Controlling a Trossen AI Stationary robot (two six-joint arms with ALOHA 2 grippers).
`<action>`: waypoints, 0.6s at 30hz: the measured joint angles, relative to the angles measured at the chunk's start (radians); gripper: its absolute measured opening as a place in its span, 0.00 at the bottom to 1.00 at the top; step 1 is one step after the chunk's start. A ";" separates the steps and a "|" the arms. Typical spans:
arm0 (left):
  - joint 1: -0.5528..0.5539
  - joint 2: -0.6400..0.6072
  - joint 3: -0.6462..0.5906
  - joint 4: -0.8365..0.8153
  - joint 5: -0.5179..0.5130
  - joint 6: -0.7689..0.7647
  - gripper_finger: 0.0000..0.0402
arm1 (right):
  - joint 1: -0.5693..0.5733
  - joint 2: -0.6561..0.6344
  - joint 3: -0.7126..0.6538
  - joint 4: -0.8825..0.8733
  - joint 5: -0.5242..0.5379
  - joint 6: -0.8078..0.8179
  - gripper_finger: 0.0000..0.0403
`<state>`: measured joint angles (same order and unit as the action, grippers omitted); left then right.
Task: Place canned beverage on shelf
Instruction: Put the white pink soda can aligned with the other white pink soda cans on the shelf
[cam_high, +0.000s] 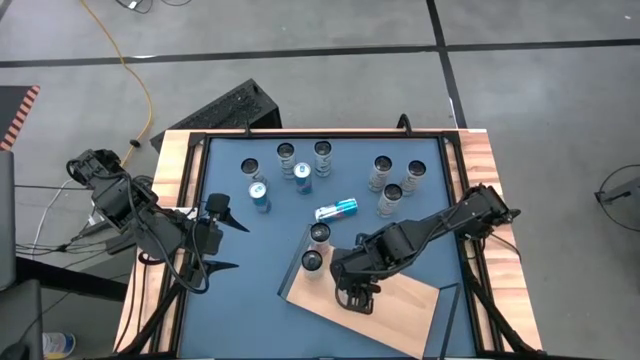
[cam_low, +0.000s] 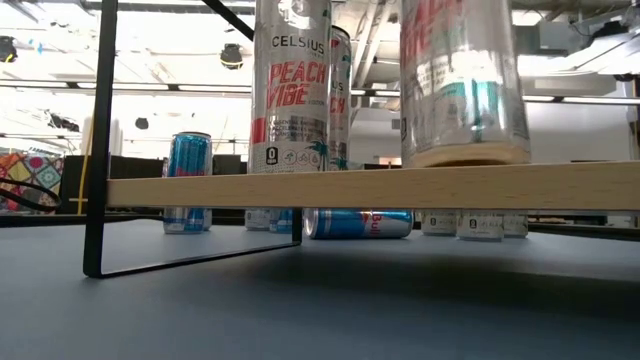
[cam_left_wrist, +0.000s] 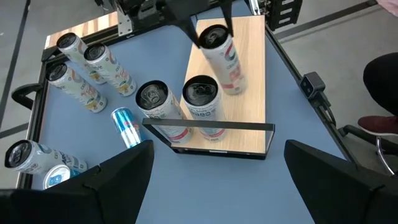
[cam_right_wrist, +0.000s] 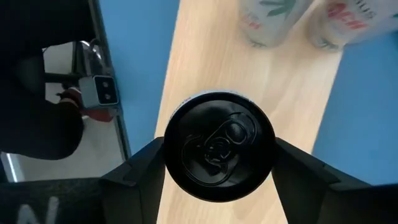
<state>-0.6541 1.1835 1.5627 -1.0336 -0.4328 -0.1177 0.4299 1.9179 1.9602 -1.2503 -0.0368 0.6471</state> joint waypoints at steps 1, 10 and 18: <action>0.000 0.000 0.000 0.000 0.000 0.000 0.87 | 0.001 0.000 0.000 0.002 0.000 0.004 0.62; 0.000 0.027 0.000 0.000 0.001 0.022 0.87 | -0.008 0.002 0.000 0.008 0.008 0.010 0.62; -0.002 0.061 0.000 0.000 -0.007 0.038 0.87 | -0.034 0.003 -0.001 0.034 0.005 -0.011 0.62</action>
<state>-0.6559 1.2449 1.5623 -1.0340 -0.4398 -0.0800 0.3956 1.9213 1.9594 -1.2159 -0.0319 0.6357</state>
